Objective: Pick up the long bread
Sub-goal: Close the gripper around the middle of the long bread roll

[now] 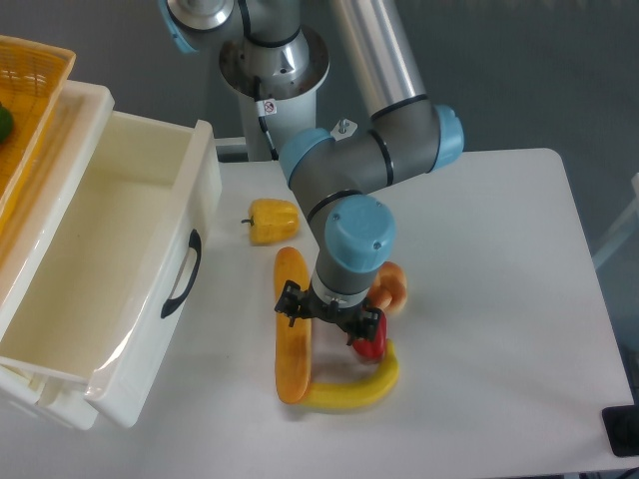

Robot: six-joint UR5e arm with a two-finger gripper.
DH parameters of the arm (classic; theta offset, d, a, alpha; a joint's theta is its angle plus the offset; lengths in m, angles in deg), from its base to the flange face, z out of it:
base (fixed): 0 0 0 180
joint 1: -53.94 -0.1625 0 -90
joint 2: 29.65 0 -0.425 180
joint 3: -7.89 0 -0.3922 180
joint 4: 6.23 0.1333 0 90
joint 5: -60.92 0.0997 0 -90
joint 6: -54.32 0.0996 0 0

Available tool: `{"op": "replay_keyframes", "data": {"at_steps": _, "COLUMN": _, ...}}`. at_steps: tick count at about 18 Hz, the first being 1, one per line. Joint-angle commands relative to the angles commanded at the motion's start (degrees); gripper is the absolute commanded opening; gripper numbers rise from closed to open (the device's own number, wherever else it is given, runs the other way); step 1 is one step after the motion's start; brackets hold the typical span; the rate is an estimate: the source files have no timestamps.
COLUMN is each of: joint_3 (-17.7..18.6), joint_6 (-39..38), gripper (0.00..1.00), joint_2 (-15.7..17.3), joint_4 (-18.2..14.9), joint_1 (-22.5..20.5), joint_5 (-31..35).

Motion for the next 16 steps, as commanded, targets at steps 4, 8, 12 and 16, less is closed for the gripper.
{"op": "replay_keyframes", "data": {"at_steps": 4, "joint_3": -0.2, "joint_6": -1.2, "gripper": 1.00, "joint_2": -2.1, "joint_4": 0.1, "joint_1": 0.9, "joint_5": 0.0}}
{"op": "replay_keyframes", "data": {"at_steps": 8, "joint_3": -0.6, "joint_6": -1.4, "gripper": 0.93, "joint_2": -2.5, "joint_4": 0.2, "joint_1": 1.0, "joint_5": 0.0}}
{"op": "replay_keyframes", "data": {"at_steps": 12, "joint_3": -0.6, "joint_6": -1.8, "gripper": 0.53, "joint_2": -2.5, "joint_4": 0.2, "joint_1": 1.0, "joint_5": 0.0}}
{"op": "replay_keyframes", "data": {"at_steps": 16, "joint_3": -0.8, "joint_6": -3.6, "gripper": 0.29, "joint_2": -2.4, "joint_4": 0.2, "joint_1": 1.0, "joint_5": 0.3}}
